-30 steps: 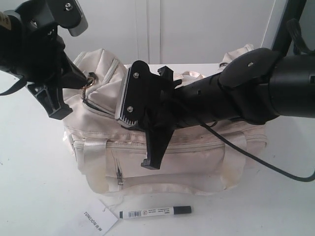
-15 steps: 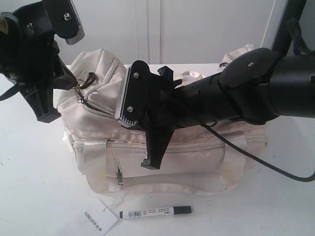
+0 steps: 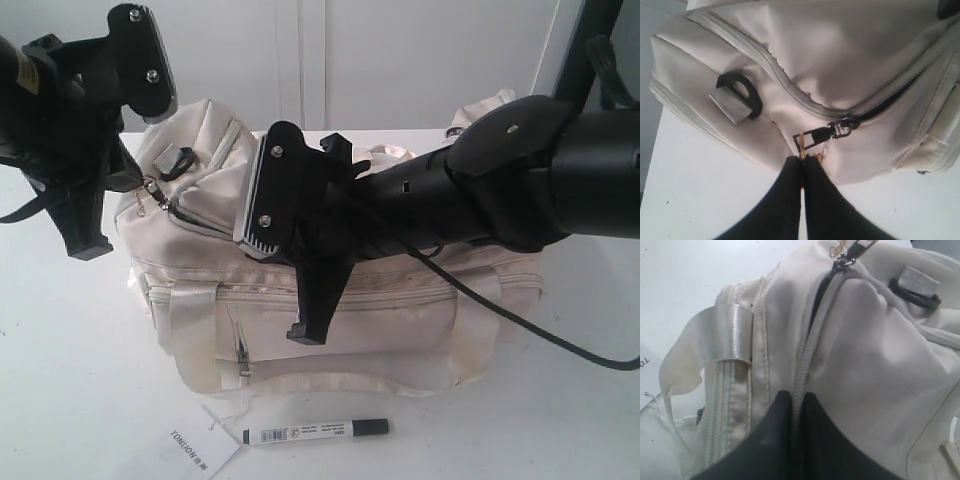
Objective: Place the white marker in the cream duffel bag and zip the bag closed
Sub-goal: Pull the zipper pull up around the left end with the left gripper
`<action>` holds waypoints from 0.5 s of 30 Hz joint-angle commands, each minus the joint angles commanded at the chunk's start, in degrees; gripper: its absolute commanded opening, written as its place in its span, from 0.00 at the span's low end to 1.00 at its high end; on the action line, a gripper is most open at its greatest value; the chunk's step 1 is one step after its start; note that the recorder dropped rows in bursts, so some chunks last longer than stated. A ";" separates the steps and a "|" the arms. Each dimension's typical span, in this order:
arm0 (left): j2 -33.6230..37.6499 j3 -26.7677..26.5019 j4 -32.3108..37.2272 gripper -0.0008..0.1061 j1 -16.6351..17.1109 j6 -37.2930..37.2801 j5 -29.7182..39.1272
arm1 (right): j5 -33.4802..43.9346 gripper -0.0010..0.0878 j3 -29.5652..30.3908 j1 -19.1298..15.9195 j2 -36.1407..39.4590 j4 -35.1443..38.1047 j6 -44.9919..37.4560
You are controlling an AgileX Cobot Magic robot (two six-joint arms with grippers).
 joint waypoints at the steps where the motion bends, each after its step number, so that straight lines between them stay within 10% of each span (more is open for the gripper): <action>1: 0.12 0.26 0.35 0.01 0.00 0.00 -0.47 | 0.00 0.01 0.00 0.00 -0.30 0.00 0.00; 15: 2.06 0.57 10.24 0.01 0.17 -10.16 -2.05 | 0.39 0.01 0.00 0.00 -1.76 0.00 0.00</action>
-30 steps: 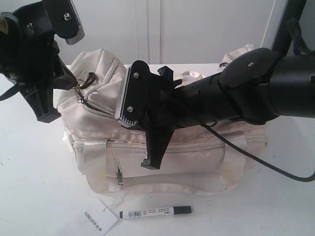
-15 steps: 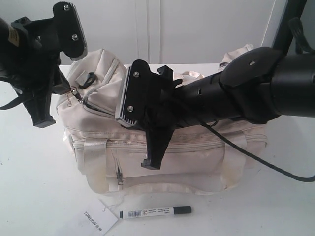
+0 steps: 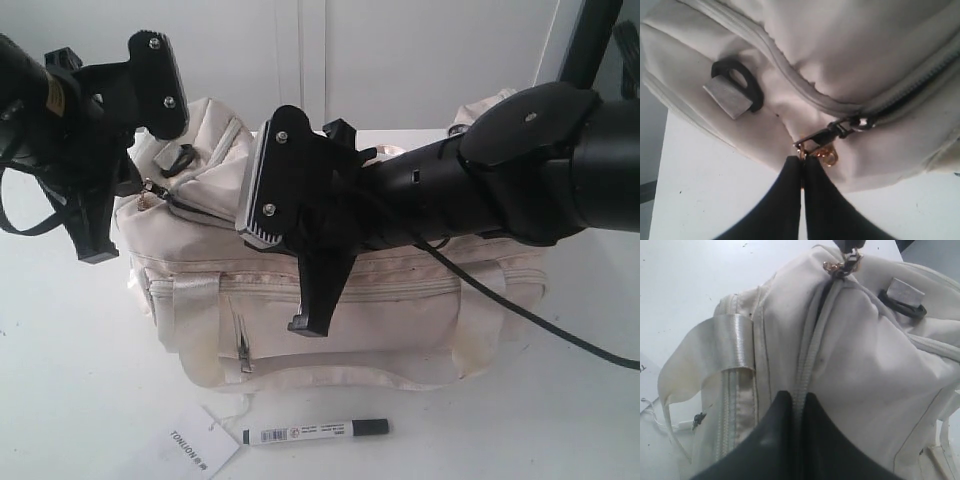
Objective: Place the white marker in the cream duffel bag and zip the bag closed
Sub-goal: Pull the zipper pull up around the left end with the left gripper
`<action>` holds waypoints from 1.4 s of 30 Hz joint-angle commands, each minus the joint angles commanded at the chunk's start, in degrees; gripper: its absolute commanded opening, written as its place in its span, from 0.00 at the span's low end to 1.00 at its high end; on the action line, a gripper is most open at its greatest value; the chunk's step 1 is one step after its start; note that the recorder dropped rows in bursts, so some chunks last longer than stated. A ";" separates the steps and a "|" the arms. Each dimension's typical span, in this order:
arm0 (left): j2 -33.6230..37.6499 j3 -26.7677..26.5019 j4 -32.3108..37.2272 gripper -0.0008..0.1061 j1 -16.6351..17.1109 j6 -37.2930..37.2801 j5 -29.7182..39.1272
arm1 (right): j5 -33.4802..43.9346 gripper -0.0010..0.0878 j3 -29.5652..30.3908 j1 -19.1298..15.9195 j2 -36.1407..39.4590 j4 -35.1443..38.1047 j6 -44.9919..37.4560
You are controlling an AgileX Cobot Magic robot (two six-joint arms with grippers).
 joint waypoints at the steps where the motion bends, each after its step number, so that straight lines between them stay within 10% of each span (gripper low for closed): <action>1: 0.00 0.00 0.82 0.01 0.38 -1.22 0.00 | 0.00 0.01 0.00 0.00 0.00 0.00 0.00; 27: 0.00 0.00 -8.14 0.09 3.75 -4.44 -5.31 | -2.10 0.02 0.00 0.00 0.20 0.00 4.01; 33: 0.00 0.00 -8.38 0.46 3.75 -3.26 -4.87 | -2.10 0.39 0.00 0.00 0.24 0.00 4.01; 42: -0.35 0.00 -8.49 0.47 3.63 -3.26 -4.22 | -3.12 0.56 0.00 0.00 -0.54 0.00 8.25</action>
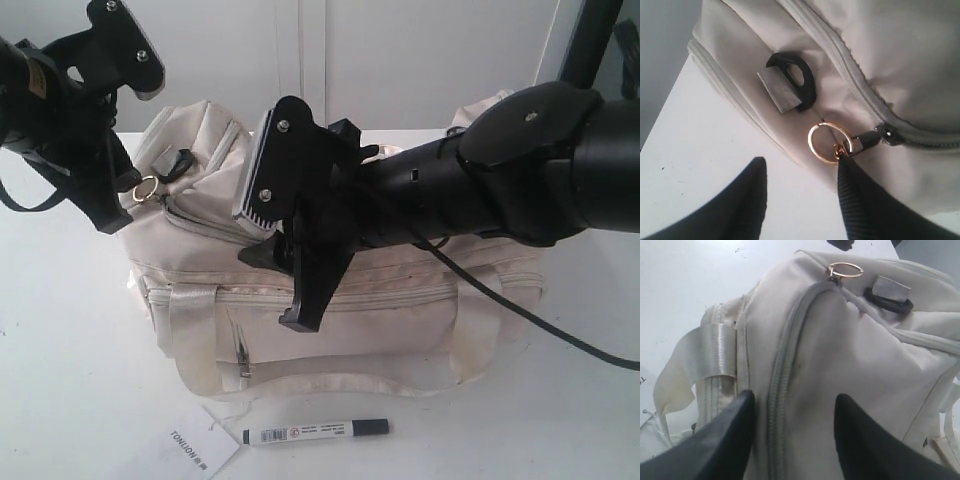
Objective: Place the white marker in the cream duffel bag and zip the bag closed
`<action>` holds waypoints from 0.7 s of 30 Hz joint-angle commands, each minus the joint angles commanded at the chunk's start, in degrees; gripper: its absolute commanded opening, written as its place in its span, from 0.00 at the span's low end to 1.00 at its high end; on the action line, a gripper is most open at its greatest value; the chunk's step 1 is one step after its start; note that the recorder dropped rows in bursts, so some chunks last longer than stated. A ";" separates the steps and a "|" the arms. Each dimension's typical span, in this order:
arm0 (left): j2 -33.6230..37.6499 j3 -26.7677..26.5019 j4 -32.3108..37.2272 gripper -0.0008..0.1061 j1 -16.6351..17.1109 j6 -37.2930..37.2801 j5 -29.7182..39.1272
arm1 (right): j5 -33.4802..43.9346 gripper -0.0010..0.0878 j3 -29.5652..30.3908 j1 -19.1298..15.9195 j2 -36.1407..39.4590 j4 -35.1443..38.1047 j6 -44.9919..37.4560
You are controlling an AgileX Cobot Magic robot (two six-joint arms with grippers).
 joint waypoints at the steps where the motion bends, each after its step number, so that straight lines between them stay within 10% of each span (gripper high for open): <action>1: -0.13 0.00 -0.22 0.47 0.00 0.11 0.00 | -0.55 0.56 0.00 0.00 -0.22 0.00 1.63; 21: -3.69 0.00 -2.86 0.47 0.00 0.11 -0.60 | -6.13 0.53 0.00 -2.38 -7.39 -1.63 16.15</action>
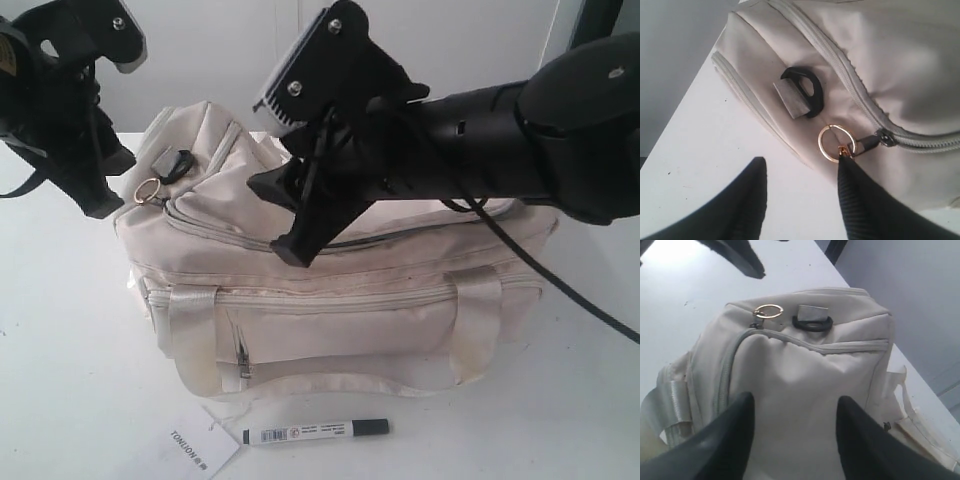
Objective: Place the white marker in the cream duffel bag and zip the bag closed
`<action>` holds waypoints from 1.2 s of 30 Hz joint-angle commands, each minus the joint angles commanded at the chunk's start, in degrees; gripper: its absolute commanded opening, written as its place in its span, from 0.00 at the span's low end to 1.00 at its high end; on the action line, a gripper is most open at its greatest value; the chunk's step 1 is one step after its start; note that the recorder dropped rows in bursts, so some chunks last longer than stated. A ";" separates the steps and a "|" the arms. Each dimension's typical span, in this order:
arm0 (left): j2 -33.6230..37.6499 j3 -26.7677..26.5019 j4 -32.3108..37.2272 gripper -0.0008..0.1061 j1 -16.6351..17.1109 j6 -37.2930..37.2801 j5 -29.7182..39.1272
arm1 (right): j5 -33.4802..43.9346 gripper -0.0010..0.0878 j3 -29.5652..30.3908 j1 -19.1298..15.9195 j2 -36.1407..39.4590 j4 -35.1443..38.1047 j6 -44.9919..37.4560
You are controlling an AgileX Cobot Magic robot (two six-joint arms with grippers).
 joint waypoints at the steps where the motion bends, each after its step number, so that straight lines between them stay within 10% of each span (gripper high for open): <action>1: 0.00 0.00 -0.14 0.47 0.00 0.00 -0.10 | 0.00 0.51 0.00 -0.69 -0.18 0.00 0.83; 13: 0.00 0.00 -4.90 0.47 0.00 0.00 -1.96 | 5.10 0.01 -0.12 -10.70 -1.06 0.00 8.65; 28: 0.00 0.00 -12.98 0.47 -8.29 8.90 -3.60 | 26.05 0.01 -9.76 -23.11 -1.06 -26.85 47.20; 36: 0.48 0.00 -16.62 0.47 -14.98 9.55 -6.00 | 40.17 0.01 -11.77 -32.14 -1.06 -32.31 53.44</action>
